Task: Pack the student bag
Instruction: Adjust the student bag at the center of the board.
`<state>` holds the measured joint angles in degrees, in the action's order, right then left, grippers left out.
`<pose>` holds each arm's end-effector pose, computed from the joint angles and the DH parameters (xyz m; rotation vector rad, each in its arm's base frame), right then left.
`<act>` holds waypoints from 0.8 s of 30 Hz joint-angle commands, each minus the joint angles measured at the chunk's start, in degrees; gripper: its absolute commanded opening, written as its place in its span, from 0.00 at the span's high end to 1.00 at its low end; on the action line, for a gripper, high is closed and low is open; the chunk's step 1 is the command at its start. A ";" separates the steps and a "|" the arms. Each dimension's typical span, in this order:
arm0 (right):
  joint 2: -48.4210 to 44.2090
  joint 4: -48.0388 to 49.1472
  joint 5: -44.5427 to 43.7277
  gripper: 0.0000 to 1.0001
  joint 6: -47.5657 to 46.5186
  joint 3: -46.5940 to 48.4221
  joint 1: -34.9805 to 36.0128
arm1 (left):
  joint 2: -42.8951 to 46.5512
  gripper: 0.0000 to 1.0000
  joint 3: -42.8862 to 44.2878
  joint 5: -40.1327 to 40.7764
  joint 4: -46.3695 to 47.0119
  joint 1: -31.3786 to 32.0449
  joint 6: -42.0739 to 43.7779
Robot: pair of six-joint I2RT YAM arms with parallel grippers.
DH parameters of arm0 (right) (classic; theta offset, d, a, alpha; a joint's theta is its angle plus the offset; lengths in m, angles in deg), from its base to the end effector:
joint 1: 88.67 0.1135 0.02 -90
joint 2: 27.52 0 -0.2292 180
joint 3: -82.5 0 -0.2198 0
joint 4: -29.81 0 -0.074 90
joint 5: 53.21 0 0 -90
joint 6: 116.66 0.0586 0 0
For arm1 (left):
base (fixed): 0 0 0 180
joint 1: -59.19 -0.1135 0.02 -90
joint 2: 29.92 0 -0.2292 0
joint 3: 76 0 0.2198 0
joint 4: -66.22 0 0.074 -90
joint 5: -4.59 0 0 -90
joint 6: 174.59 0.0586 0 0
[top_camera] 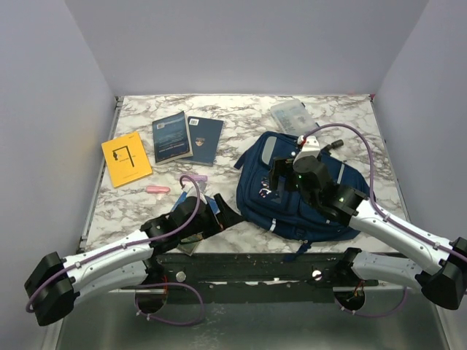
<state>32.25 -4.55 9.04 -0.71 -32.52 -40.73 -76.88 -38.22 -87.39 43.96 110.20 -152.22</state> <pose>0.1766 0.1550 0.2702 -0.0971 2.0282 0.3126 0.1203 -0.1518 0.1768 -0.3227 2.3694 -1.1742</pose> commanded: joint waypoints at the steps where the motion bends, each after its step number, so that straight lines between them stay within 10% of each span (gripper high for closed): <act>1: -1.62 -1.68 1.23 0.00 3.57 1.55 0.22 | -3.39 0.02 1.68 13.44 7.65 5.90 -10.37; 18: -13.11 -6.96 -0.97 0.00 5.52 -2.09 0.22 | -30.25 0.03 12.84 20.96 9.10 15.70 -25.22; 24: -15.23 -6.77 -2.29 0.00 5.92 -4.18 0.24 | -36.21 0.31 16.55 18.11 9.21 15.00 -23.87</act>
<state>18.39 -9.54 9.02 4.41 -35.12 -40.73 -109.49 -24.17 -69.47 52.25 125.65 -174.63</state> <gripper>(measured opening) 0.998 0.834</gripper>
